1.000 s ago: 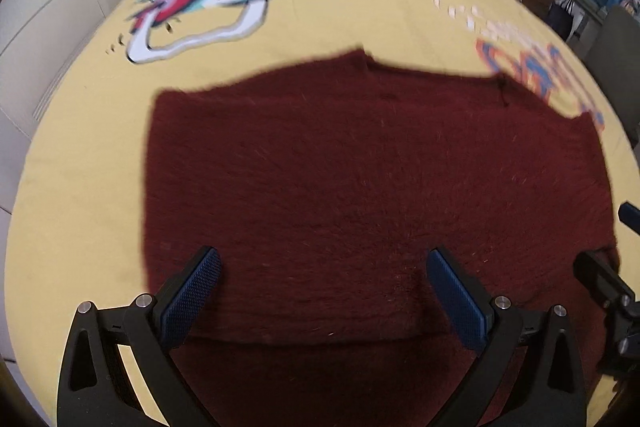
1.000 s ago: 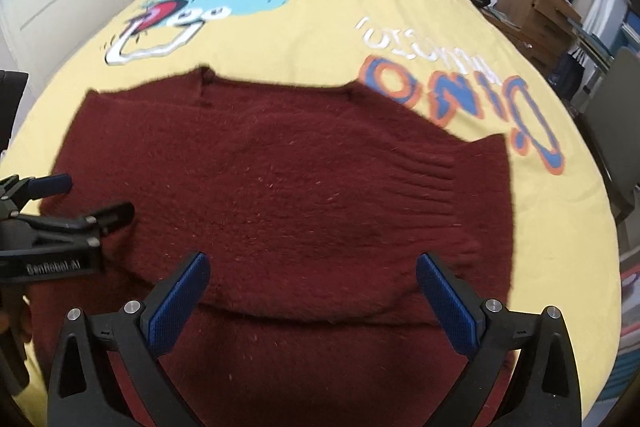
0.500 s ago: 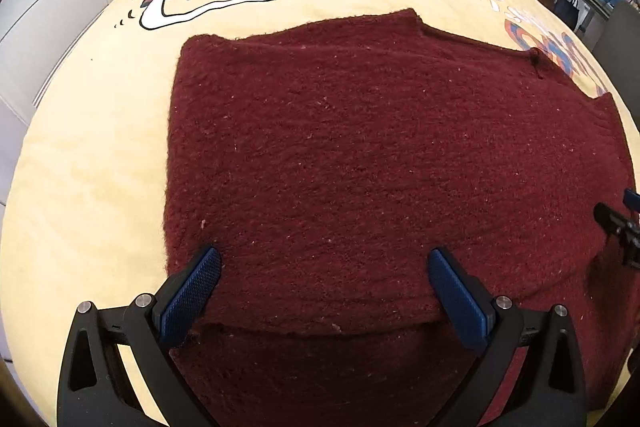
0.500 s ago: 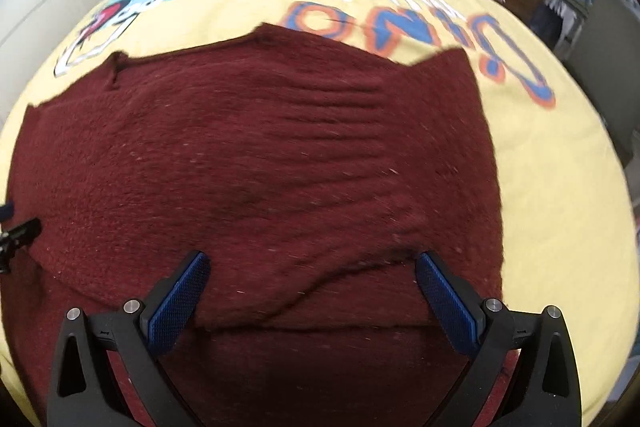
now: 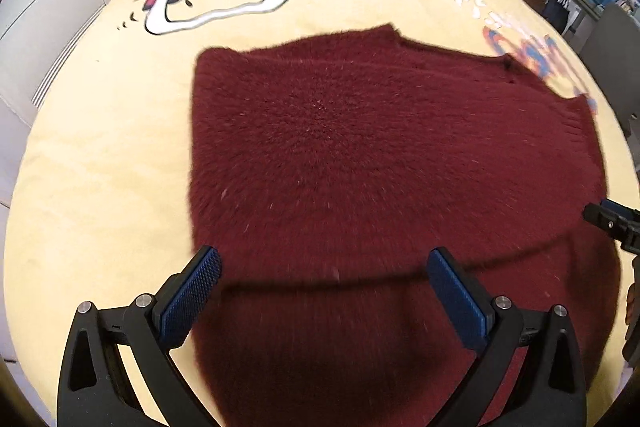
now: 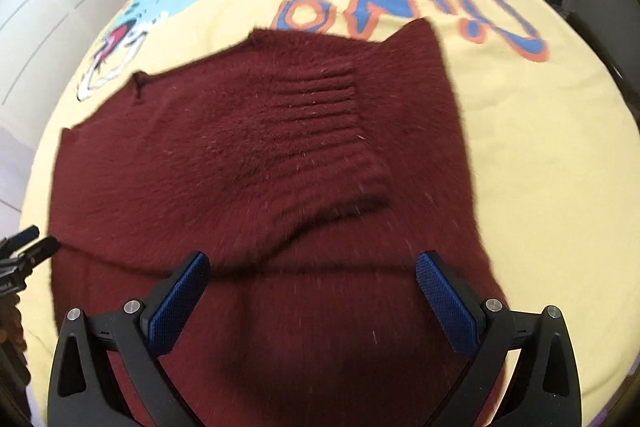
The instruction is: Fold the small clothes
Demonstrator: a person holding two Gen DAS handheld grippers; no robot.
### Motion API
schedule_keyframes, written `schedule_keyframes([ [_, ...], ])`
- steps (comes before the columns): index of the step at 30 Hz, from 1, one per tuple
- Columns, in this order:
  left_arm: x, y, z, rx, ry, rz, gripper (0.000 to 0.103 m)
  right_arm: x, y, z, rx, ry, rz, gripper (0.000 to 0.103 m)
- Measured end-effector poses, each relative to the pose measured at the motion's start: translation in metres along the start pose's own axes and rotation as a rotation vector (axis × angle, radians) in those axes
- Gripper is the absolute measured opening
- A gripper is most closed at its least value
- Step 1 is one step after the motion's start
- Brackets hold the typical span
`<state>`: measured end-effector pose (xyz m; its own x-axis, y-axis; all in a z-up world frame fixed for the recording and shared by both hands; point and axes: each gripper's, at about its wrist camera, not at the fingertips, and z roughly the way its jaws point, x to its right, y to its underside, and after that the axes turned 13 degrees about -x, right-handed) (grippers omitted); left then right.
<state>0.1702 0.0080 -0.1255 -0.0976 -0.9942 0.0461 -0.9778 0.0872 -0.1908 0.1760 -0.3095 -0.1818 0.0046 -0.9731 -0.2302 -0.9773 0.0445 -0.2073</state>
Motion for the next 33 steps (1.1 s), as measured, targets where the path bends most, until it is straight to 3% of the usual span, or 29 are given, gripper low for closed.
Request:
schedule_keyframes([
  [9, -0.013, 0.062, -0.037, 0.009, -0.005, -0.006, 0.102, 0.017, 0.089, -0.053, 0.084, 0.118, -0.057, 0.103],
  [20, -0.03, 0.141, -0.007, -0.13, 0.026, -0.117, 0.102, 0.059, 0.172, -0.023, -0.039, 0.08, 0.101, 0.103],
  [33, -0.019, 0.171, 0.036, -0.25, 0.105, -0.12, 0.098, 0.064, 0.2, -0.006, -0.108, 0.053, 0.157, 0.103],
])
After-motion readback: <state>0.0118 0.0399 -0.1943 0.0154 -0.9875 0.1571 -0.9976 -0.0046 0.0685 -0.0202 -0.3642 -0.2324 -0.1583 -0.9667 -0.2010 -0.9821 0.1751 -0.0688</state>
